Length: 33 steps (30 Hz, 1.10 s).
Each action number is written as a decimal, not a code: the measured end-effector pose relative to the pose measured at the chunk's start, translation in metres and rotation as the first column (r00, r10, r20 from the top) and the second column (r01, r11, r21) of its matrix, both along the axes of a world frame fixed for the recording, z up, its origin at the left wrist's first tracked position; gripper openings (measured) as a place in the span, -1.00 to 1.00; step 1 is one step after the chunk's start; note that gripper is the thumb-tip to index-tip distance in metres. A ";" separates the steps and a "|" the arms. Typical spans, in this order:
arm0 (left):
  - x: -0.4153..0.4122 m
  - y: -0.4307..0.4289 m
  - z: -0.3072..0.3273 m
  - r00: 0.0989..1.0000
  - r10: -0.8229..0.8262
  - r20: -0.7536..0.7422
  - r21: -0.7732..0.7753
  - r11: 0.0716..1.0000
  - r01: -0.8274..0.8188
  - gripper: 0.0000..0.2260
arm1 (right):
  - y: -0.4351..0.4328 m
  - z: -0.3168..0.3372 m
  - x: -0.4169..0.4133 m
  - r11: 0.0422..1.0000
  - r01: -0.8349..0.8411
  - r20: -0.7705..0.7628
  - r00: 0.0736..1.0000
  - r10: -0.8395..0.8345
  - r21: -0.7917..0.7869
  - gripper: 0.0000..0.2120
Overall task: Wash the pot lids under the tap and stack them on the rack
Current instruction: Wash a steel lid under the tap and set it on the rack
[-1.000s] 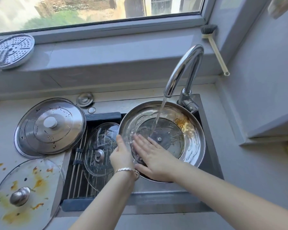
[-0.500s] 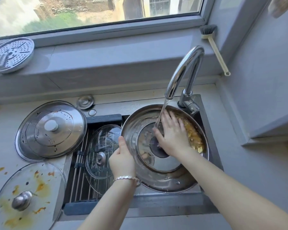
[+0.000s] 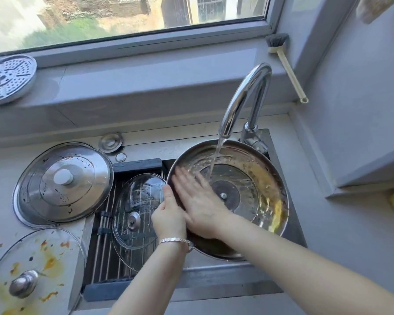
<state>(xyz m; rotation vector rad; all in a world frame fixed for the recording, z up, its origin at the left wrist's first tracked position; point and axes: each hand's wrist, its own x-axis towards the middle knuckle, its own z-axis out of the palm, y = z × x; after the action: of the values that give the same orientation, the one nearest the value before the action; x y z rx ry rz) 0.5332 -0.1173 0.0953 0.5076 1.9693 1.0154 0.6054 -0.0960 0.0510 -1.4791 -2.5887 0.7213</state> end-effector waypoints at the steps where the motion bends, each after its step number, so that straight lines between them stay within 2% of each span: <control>1: -0.002 0.004 0.002 1.000 0.018 0.023 0.016 1.000 -0.018 -0.56 | -0.006 0.000 -0.003 0.993 -0.119 -0.016 0.993 0.119 0.010 -0.36; 5: -0.008 0.009 0.007 0.991 0.075 0.112 0.039 0.996 -0.080 -0.60 | -0.011 0.003 0.010 0.959 -0.284 -0.020 0.959 0.284 0.001 -0.44; 8: -0.014 0.011 0.005 0.996 0.077 0.036 0.023 0.997 -0.078 -0.53 | -0.013 0.009 0.035 0.936 -0.351 0.034 0.936 0.351 -0.004 -0.44; 10: -0.016 0.008 0.004 0.998 0.053 -0.033 -0.007 0.999 -0.053 -0.51 | -0.011 0.005 0.052 0.977 -0.209 0.100 0.972 0.213 -0.051 -0.36; 12: -0.014 0.003 0.005 0.998 0.023 -0.058 -0.033 0.999 -0.025 -0.52 | -0.001 0.000 0.064 0.992 0.039 0.160 0.987 -0.019 -0.122 -0.33; 14: -0.007 -0.002 0.008 0.997 0.005 -0.077 -0.064 0.998 -0.010 -0.53 | 0.011 -0.006 0.069 0.963 0.254 0.190 0.954 -0.233 -0.093 -0.32; 15: -0.003 -0.004 0.010 0.997 0.008 -0.077 -0.079 0.997 -0.014 -0.54 | 0.014 -0.009 0.067 0.950 0.307 0.202 0.935 -0.291 -0.052 -0.29; 16: -0.001 -0.004 0.010 0.998 0.016 -0.067 -0.083 0.996 -0.021 -0.54 | 0.014 -0.009 0.061 0.951 0.307 0.194 0.935 -0.297 -0.025 -0.26; 19: -0.002 -0.002 0.009 0.999 0.018 -0.049 -0.067 0.998 -0.021 -0.52 | 0.000 -0.006 0.035 0.999 0.031 0.103 0.994 -0.032 0.010 -0.39; 21: -0.006 0.000 0.005 0.998 -0.003 -0.069 -0.046 0.999 0.000 -0.51 | 0.003 -0.003 0.033 0.998 -0.042 0.092 0.995 0.037 0.055 -0.45; 23: -0.011 0.001 0.004 0.996 -0.009 -0.086 -0.017 1.000 0.008 -0.50 | 0.018 -0.004 0.041 0.997 0.032 0.102 0.994 -0.038 0.064 -0.48; 26: -0.016 0.001 0.006 0.992 -0.023 -0.120 0.049 0.998 0.029 -0.49 | 0.028 -0.010 0.051 0.985 0.146 0.098 0.983 -0.156 0.095 -0.41; 29: -0.023 0.003 0.006 0.984 -0.014 -0.176 0.135 0.990 0.039 -0.47 | 0.021 -0.017 0.065 0.924 0.382 0.004 0.924 -0.382 0.030 -0.38; 33: -0.025 0.006 0.013 0.950 -0.082 -0.301 0.270 0.948 0.167 -0.48 | -0.003 -0.027 0.074 0.904 0.421 0.009 0.907 -0.421 -0.077 -0.36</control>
<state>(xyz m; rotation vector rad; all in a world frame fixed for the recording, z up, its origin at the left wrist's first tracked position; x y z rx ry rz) 0.5083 -0.1113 0.1079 0.9821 2.0119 1.2140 0.6790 -0.0991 0.0240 -1.9614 -2.1330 0.7683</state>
